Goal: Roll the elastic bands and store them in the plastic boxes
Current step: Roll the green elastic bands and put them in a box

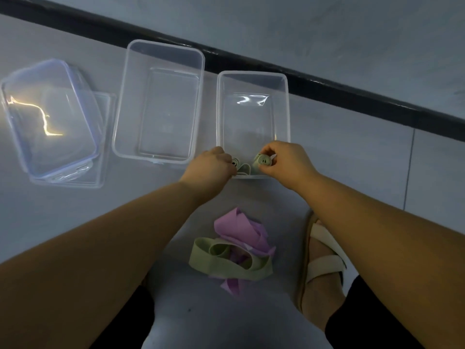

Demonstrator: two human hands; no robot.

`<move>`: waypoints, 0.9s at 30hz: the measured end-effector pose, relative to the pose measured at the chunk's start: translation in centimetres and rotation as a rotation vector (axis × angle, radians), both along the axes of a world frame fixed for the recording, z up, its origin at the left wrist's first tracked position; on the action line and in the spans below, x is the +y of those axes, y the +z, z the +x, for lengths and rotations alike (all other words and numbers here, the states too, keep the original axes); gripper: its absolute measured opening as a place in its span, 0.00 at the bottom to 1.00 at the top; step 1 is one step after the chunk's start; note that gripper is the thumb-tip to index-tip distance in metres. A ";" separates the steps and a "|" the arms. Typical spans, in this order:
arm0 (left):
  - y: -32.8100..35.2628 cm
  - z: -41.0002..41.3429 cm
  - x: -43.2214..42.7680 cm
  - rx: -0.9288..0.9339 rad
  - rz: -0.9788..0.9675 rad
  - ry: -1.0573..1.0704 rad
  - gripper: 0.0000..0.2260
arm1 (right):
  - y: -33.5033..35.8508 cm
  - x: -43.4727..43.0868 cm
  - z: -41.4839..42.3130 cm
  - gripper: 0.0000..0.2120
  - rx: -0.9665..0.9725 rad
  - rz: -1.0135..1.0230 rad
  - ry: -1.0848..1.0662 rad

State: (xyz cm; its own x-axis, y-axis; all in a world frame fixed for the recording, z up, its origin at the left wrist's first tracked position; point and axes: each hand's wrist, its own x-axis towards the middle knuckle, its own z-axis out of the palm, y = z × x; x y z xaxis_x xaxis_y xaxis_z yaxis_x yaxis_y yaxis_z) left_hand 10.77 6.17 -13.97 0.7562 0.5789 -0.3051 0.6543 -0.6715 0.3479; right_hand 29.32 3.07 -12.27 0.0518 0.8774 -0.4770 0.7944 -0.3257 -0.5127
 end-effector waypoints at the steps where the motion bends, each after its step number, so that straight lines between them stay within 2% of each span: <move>1: -0.1 -0.1 0.0 -0.040 0.016 0.007 0.09 | -0.3 0.0 -0.2 0.12 -0.003 -0.005 0.007; 7: -0.9 -0.5 -0.1 -0.184 0.118 -0.016 0.05 | -1.3 0.5 -0.6 0.11 -0.045 -0.048 0.077; 13: -1.1 -0.4 -0.3 -0.188 0.107 -0.010 0.10 | -1.5 1.1 -0.8 0.14 -0.063 -0.106 0.092; 19: -1.3 -0.4 -0.3 -0.229 0.108 0.013 0.04 | -1.7 1.5 -1.3 0.13 -0.081 -0.139 0.073; 27: -1.5 -0.3 -0.4 -0.256 0.134 0.026 0.05 | -1.3 1.8 -0.8 0.12 -0.048 -0.216 0.078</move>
